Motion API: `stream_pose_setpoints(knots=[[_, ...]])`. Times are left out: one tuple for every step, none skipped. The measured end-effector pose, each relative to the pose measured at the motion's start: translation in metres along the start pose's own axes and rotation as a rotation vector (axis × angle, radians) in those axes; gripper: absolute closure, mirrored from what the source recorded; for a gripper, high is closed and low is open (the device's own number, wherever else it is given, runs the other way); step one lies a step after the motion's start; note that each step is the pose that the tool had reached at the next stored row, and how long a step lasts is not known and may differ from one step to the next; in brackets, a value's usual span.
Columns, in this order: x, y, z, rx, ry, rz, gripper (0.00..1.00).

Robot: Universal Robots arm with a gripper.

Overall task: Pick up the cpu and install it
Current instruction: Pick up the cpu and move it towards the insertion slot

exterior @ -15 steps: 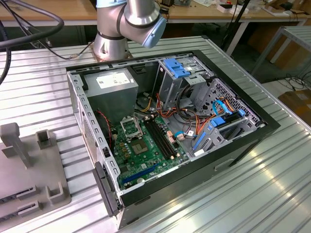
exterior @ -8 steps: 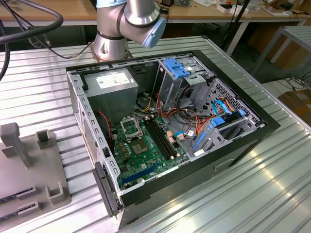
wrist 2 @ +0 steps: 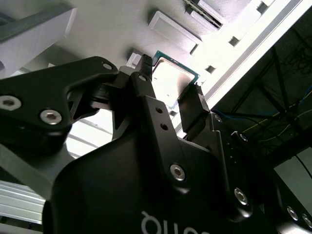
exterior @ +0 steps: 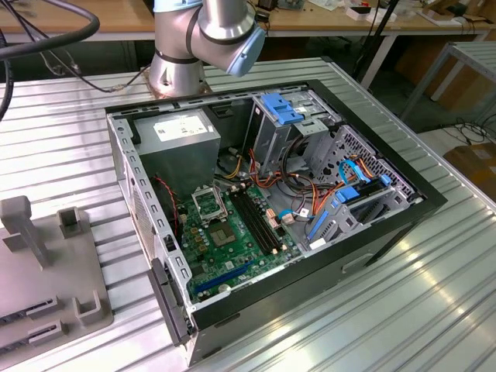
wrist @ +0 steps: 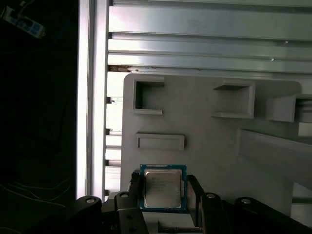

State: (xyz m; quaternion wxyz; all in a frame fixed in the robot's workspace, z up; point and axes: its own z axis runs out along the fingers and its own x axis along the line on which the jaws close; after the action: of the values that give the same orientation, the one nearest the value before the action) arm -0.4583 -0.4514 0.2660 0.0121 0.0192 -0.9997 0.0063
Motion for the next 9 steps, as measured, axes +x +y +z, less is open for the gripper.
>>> stream_pose_setpoints(knots=[[0.0, 0.0, -0.0002, -0.0001, -0.0001, 0.0, 0.53], [0.0, 0.0, -0.0006, -0.0001, -0.0001, 0.0, 0.53], [0.0001, 0.0, -0.001, 0.0, 0.0, 0.0, 0.53], [0.0001, 0.0, -0.0014, 0.0, 0.0, 0.0, 0.53], [0.0001, 0.0, -0.0018, 0.0, 0.0, 0.0, 0.53], [0.0001, 0.0, -0.0022, 0.0, 0.0, 0.0, 0.53], [0.0001, 0.0, -0.0028, 0.0, 0.0001, 0.0, 0.53], [0.0001, 0.0, -0.0034, 0.0, 0.0001, 0.0, 0.53], [0.0001, 0.0, -0.0038, 0.0, 0.0, 0.0, 0.53]])
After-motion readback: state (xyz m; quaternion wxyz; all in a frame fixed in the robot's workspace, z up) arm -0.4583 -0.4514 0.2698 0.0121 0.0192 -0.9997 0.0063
